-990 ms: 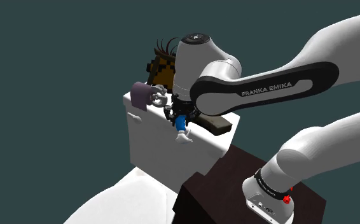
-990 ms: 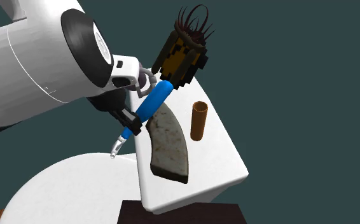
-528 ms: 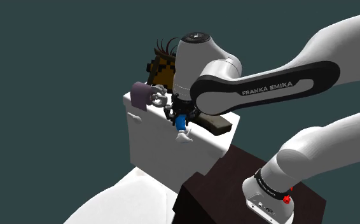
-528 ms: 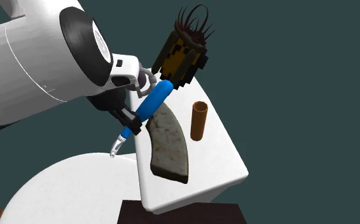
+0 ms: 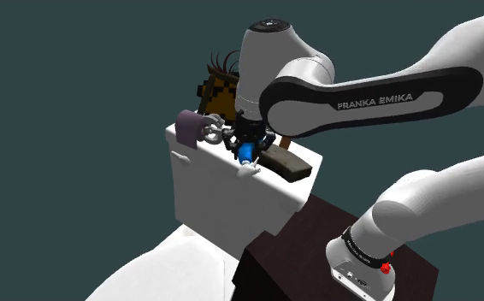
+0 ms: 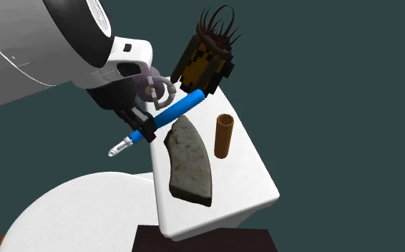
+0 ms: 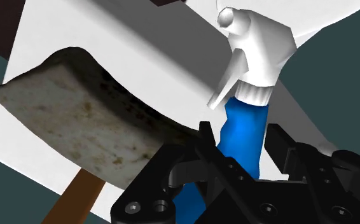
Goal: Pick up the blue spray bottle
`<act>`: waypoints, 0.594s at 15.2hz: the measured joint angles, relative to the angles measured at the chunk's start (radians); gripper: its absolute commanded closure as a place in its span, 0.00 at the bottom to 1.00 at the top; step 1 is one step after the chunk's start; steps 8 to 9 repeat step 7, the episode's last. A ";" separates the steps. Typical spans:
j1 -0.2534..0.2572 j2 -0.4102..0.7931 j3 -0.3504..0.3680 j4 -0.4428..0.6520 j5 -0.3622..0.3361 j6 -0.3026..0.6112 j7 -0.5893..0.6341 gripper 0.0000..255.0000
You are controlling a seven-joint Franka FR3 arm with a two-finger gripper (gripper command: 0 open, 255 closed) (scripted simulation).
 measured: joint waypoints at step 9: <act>0.003 -0.027 -0.023 0.067 0.002 -0.091 -0.016 1.00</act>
